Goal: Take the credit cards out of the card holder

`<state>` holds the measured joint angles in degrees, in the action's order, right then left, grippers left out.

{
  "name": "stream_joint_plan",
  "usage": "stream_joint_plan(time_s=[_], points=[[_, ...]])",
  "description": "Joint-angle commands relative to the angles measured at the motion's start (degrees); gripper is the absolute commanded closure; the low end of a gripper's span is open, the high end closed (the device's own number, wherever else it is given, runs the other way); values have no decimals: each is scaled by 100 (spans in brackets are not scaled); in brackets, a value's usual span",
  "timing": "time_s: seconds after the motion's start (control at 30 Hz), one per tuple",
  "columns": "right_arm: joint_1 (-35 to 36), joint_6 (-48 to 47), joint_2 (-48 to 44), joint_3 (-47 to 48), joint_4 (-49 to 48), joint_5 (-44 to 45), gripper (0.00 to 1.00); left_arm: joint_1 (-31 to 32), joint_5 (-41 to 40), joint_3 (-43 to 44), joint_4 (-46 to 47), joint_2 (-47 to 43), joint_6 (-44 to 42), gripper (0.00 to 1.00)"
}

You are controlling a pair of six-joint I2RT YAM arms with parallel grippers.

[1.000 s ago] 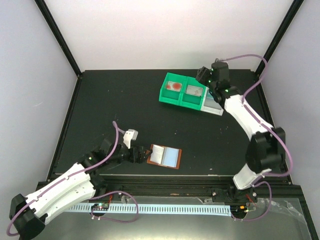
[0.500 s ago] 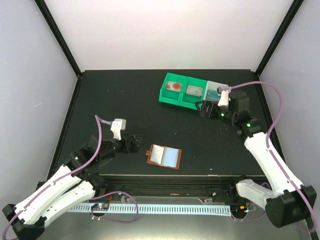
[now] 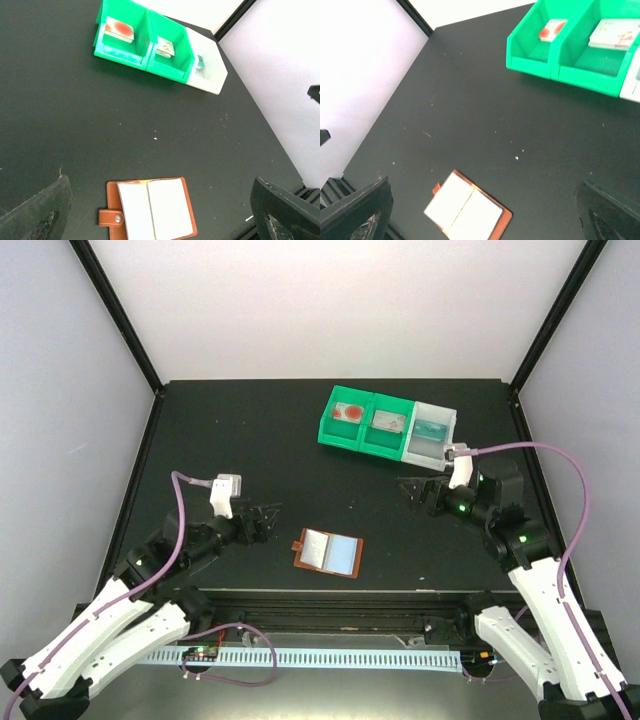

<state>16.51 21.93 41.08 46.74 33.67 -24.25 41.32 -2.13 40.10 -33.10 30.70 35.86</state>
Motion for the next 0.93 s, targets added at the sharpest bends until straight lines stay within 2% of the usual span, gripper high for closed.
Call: stream_joint_plan(time_s=[0.0, 0.37, 0.67, 0.9], points=[[-8, 25, -204, -312, 165, -193, 0, -23, 111, 38, 107, -233, 52, 1], [-9, 259, -381, -561, -41, -595, 0, -23, -17, -554, 392, -860, 223, 1], [-7, 255, -465, -243, 68, -668, 0, -23, -284, -396, 285, -1122, 103, 1], [-7, 263, -480, -443, -30, -579, 0, -26, -305, -275, 92, -881, 78, 1]])
